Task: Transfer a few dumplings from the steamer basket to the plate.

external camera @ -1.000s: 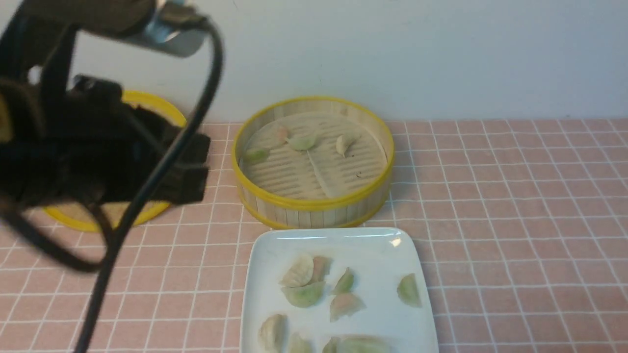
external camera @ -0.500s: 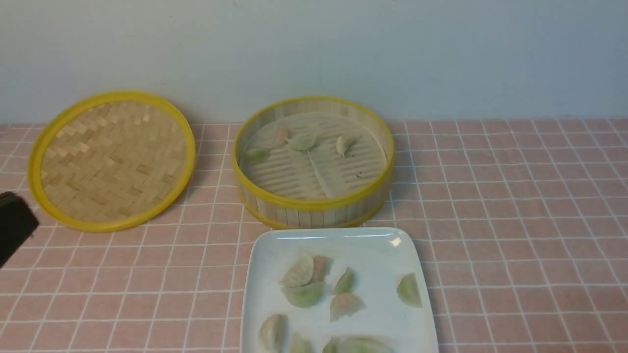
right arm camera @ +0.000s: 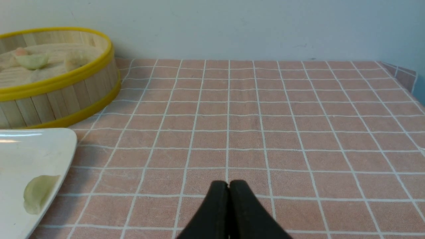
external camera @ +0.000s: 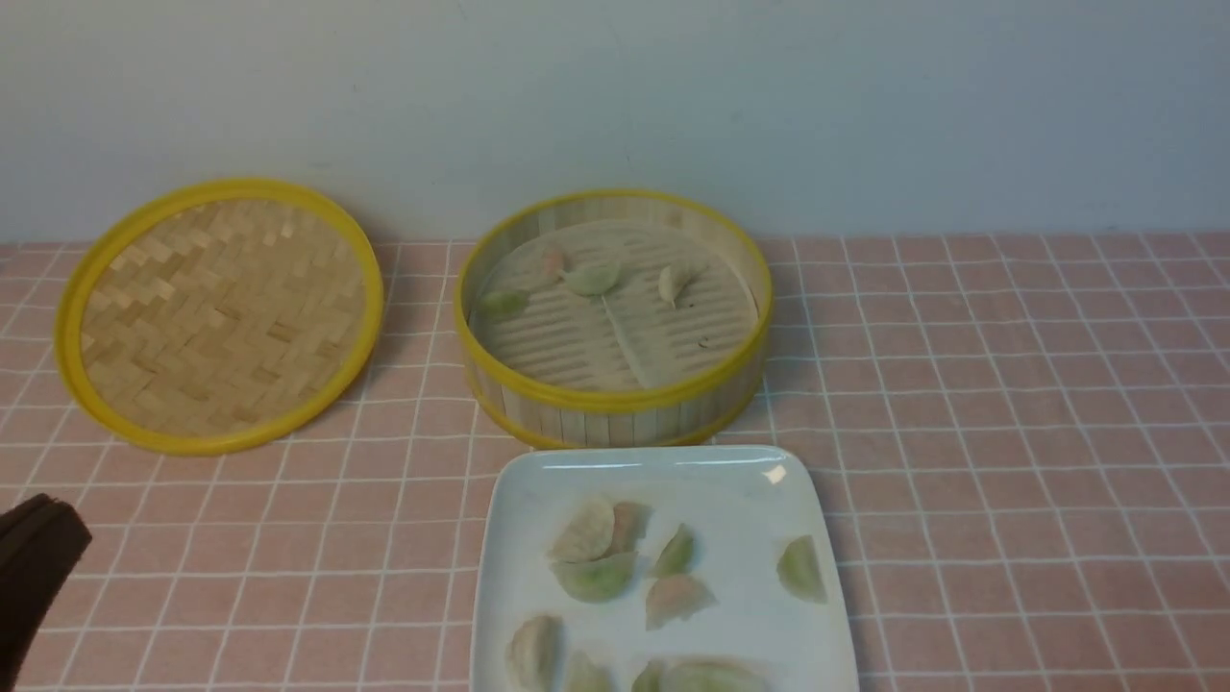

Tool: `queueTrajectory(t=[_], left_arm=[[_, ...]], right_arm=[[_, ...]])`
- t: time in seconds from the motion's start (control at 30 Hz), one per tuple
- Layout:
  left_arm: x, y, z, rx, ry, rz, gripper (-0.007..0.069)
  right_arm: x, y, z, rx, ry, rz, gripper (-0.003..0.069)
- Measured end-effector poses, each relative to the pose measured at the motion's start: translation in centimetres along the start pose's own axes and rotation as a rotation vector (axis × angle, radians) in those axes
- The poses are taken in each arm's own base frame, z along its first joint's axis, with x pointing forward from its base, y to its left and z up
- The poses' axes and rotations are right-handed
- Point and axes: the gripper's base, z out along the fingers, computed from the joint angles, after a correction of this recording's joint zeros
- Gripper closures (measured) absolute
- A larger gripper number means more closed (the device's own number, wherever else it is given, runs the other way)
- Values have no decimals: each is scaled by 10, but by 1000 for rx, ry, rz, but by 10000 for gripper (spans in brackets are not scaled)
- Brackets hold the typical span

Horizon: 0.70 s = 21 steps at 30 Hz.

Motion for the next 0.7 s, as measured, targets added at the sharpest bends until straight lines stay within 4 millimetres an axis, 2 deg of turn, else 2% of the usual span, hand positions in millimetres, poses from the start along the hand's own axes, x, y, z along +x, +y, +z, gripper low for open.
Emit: queueTrajectory(t=[0.03, 0.1, 0.13, 0.17, 0.23, 0.5, 0.7], left_arm=[[5, 2, 0, -22, 4, -2, 631], [39, 11, -1, -160, 32, -8, 631], [42, 12, -1, -170, 40, -9, 631], [58, 16, -2, -233, 49, -12, 631], [73, 21, -3, -301, 84, -20, 631], [92, 23, -7, -351, 277, -27, 631], [94, 23, -7, -350, 291, -26, 631]], right_arm=[[0, 0, 0, 0, 0, 0, 673], [0, 0, 0, 0, 0, 0, 673], [0, 0, 0, 0, 0, 0, 673], [0, 0, 0, 0, 0, 0, 673], [0, 0, 0, 0, 1, 0, 673], [0, 0, 0, 0, 1, 0, 673], [0, 0, 0, 0, 1, 0, 673]])
